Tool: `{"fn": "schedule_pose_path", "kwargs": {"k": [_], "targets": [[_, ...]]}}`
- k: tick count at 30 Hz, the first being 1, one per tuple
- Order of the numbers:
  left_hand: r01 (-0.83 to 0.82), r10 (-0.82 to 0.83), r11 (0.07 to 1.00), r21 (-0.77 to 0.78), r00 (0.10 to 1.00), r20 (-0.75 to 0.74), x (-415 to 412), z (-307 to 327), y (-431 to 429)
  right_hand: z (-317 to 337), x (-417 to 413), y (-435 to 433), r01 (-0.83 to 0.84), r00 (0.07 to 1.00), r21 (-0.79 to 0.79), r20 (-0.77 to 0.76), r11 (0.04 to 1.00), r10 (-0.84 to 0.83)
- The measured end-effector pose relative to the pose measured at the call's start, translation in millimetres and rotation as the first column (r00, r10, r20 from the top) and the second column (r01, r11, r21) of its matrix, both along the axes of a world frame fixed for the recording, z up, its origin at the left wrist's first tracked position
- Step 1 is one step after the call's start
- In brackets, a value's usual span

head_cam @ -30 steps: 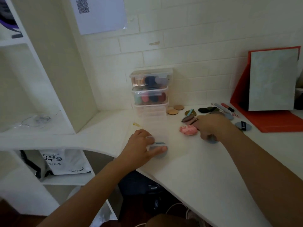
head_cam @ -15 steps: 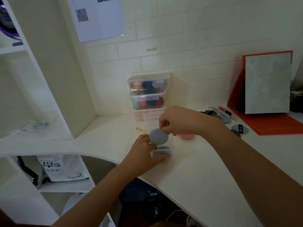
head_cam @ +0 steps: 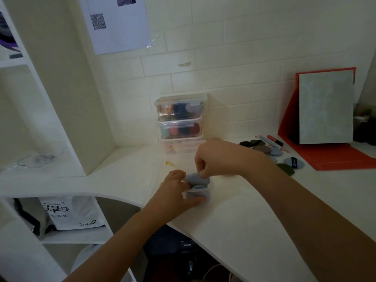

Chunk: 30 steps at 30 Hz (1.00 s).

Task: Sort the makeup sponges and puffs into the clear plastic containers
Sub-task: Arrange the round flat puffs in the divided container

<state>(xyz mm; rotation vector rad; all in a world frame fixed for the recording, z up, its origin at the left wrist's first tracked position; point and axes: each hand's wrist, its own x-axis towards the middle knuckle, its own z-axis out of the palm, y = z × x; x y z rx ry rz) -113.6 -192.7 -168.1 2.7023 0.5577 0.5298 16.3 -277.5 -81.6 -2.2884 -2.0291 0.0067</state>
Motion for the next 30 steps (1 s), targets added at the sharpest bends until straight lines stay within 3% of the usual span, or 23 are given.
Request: {"fn": "schedule_pose_path", "kwargs": {"k": [22, 30], "targets": [[-0.004, 0.001, 1.000, 0.025, 0.992, 0.122, -5.2, -12.8, 5.3, -12.9, -13.4, 6.8, 0.011, 0.984, 0.003, 0.179, 1.000, -0.012], [-0.016, 0.020, 1.000, -0.027, 0.986, 0.167, -5.7, -12.8, 2.0, -17.2, -11.4, 8.8, 0.052, 0.986, -0.108, 0.165, 0.993, -0.033]]}}
